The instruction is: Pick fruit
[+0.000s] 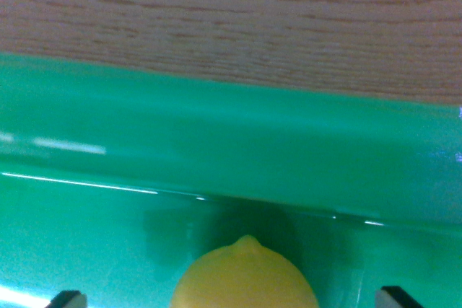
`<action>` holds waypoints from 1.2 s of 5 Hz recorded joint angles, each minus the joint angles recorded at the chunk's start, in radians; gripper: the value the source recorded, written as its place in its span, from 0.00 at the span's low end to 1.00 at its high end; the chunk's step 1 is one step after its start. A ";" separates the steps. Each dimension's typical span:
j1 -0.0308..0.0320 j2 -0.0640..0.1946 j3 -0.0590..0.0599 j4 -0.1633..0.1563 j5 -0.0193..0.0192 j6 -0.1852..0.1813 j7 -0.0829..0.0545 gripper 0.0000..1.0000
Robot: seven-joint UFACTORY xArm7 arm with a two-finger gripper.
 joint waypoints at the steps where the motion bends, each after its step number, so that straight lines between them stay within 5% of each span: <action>1: 0.0000 0.000 0.000 0.000 0.0000 0.000 0.000 0.00; 6: -0.0005 0.006 0.000 -0.007 0.0003 -0.012 -0.002 0.00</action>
